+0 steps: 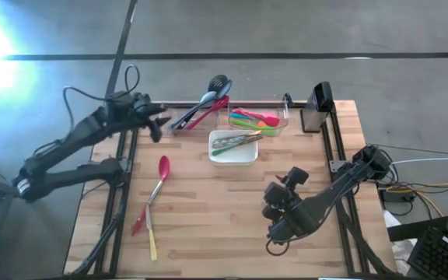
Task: Pick & Place Kitchen Items
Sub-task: Put the yellow table knife into the white bin
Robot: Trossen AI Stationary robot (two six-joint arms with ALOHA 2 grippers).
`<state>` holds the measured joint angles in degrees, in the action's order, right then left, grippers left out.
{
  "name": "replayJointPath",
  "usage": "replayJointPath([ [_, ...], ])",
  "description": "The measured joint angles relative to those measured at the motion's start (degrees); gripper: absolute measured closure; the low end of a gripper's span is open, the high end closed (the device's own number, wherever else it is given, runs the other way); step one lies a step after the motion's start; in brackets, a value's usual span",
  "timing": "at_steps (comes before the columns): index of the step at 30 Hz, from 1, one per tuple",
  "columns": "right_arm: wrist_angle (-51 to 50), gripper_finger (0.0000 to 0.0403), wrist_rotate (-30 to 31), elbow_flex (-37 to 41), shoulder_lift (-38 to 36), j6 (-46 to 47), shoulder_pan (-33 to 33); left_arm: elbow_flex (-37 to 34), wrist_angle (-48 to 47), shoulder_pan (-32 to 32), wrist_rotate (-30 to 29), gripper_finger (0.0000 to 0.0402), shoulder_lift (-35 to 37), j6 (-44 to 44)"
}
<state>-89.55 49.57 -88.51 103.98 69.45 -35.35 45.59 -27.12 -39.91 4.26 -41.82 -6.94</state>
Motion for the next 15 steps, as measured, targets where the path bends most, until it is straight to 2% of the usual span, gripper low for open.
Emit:
replayJointPath([
  [4, 0.2, 0.0224, 0.2, -0.2, 0.0, -0.6, 0.7, 6.4, -13.2, 7.7, 2.7, 0.0216, 2.7, 1.9],
  [9, 0.4, 0.0225, 0.2, -0.2, 0.0, -1.1, 1.7, 11.4, -28.0, 22.0, 2.7, 0.0216, 2.6, 2.6],
  [12, 0.6, 0.0225, 0.2, -0.2, 0.0, -1.3, 2.2, 11.1, -31.5, 32.5, 1.5, 0.0216, 1.7, 8.2],
  [15, 1.2, 0.0225, 0.2, -0.2, 0.0, -1.7, 2.5, 9.4, -31.5, 44.1, -2.2, 0.0217, -0.1, 14.8],
])
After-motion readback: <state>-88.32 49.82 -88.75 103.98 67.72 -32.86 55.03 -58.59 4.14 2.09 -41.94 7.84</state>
